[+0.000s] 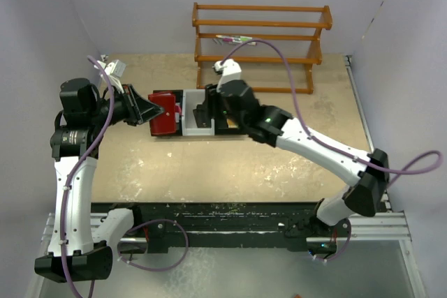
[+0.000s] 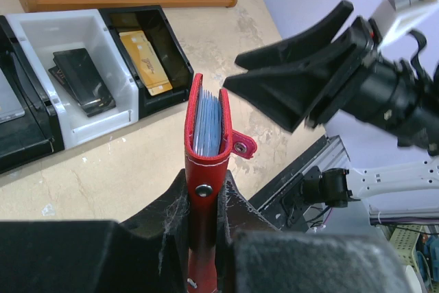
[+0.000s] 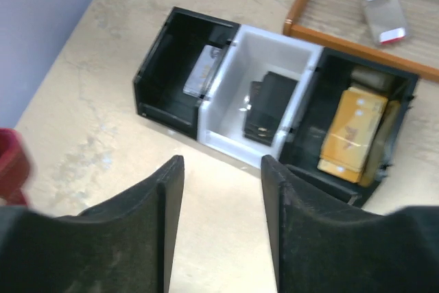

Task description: Take the credit cards out of the card holder

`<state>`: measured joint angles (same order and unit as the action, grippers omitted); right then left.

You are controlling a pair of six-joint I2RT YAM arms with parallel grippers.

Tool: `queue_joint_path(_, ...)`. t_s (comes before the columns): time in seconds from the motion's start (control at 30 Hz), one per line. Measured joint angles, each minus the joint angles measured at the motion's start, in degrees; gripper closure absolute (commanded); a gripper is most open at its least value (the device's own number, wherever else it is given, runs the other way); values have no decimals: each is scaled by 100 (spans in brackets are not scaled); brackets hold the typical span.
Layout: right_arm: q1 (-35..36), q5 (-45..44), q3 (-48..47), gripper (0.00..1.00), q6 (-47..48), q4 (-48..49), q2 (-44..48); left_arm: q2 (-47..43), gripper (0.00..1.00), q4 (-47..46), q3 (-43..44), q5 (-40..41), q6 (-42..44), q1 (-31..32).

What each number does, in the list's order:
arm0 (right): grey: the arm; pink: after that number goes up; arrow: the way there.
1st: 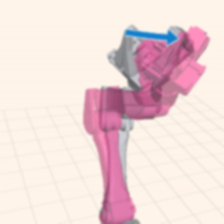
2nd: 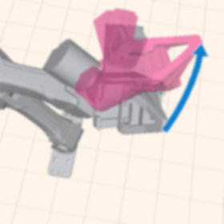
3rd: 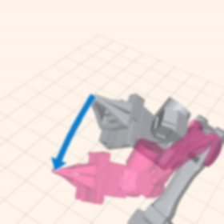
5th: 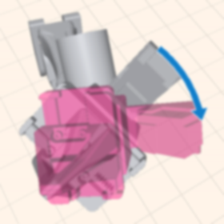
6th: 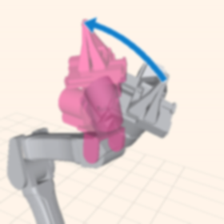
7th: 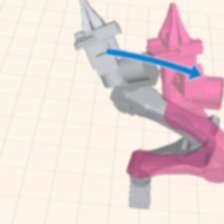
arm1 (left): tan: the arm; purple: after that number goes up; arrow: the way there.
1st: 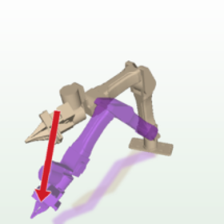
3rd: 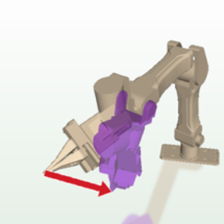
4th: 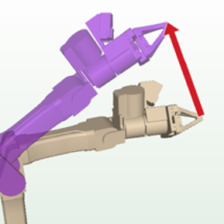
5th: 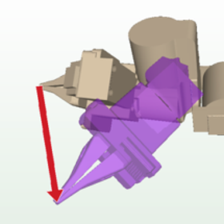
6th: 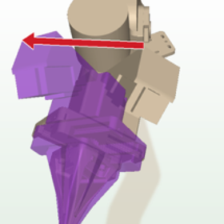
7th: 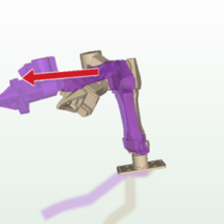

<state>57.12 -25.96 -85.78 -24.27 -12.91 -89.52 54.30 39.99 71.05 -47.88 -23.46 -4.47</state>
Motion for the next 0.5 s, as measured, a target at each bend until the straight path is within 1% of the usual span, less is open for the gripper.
queue_joint_path(0.03, -192, 286, 199, 30, -79, 63, 173, 0, 100, -2, 2, -33, -2, 0)
queue_joint_path(0.1, -553, 855, 669, 23, -98, 334, 586, 0, 100, -20, 11, -87, -20, 0)
queue_joint_path(0.17, -699, 1296, 1058, 20, -79, 566, 997, 0, 99, -92, 11, -164, -98, 0)
queue_joint_path(0.3, -562, 2124, 1513, 17, 50, 1274, 1591, 0, 98, -343, 13, -382, -330, 0)
queue_joint_path(0.43, -487, 2761, 1910, 16, 13, 2092, 1875, -2, 98, -699, 13, -667, -660, 0)
queue_joint_path(0.5, -442, 2959, 1945, 12, -68, 2446, 1836, -2, 98, -839, 13, -765, -793, 0)
